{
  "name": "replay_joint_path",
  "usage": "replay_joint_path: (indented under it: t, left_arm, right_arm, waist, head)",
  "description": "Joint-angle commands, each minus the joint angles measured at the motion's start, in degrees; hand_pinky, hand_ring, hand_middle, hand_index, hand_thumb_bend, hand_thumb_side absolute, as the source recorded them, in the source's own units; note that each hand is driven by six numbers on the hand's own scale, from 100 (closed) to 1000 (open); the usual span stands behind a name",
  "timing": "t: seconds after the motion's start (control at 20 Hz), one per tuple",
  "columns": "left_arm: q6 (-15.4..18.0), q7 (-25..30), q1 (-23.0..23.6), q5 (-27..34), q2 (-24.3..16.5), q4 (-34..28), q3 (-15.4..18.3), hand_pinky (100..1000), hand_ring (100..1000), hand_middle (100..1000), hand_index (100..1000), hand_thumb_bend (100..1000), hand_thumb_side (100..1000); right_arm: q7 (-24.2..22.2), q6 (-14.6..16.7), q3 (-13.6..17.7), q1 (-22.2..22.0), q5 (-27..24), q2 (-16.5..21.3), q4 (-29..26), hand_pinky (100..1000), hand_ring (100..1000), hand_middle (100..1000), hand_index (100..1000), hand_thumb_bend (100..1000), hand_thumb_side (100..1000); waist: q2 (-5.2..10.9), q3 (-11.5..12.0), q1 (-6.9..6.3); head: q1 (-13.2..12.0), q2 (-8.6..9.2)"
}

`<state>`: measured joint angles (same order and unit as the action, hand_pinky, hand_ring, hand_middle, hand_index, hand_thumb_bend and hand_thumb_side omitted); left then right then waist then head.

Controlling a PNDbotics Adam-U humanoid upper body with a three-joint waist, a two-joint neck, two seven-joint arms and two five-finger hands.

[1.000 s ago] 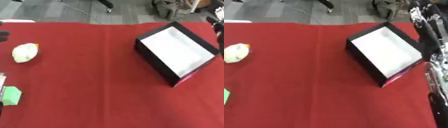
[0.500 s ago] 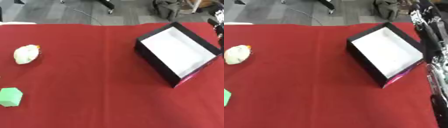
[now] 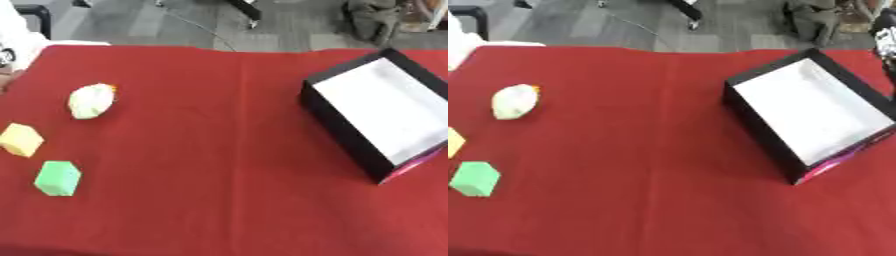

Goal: Pick up the objects with one hand, pass them to the other hand, and then place them into the box on the other side of the table.

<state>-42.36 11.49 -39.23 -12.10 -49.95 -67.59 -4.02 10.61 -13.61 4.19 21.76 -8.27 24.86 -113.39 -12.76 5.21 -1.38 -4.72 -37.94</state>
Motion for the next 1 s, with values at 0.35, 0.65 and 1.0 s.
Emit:
replay_joint_path:
  t: [0.35,0.65,1.0]
  left_arm:
    - [-3.7,14.13,-2.9,-9.32,-3.14,2.93,0.68,884,865,802,915,600,503]
    - [-4.84,19.83,-4.36,-15.21,-2.71,4.49,-0.29,917,890,808,901,650,457]
    - [-5.3,25.47,-5.7,-21.95,-1.73,8.0,-0.99,967,926,827,907,532,307]
  right_arm:
    - [0.06,-0.05,0.66,-0.58,1.13,2.05,-1.2,1000,1000,965,1000,100,634]
    - [0.36,0.09,0.93,-1.26,1.65,2.17,-1.2,1000,1000,964,1000,100,633]
    - [0.45,0.13,0.88,-1.41,1.72,2.13,-1.2,1000,1000,961,1000,100,632]
  waist:
    - [0.68,0.97,0.26]
    - [0.24,1.43,0.64]
    - [0.17,1.43,0.72]
  head:
    - [-0.15,-0.2]
    - [1.18,-0.88]
    - [2.01,-0.5]
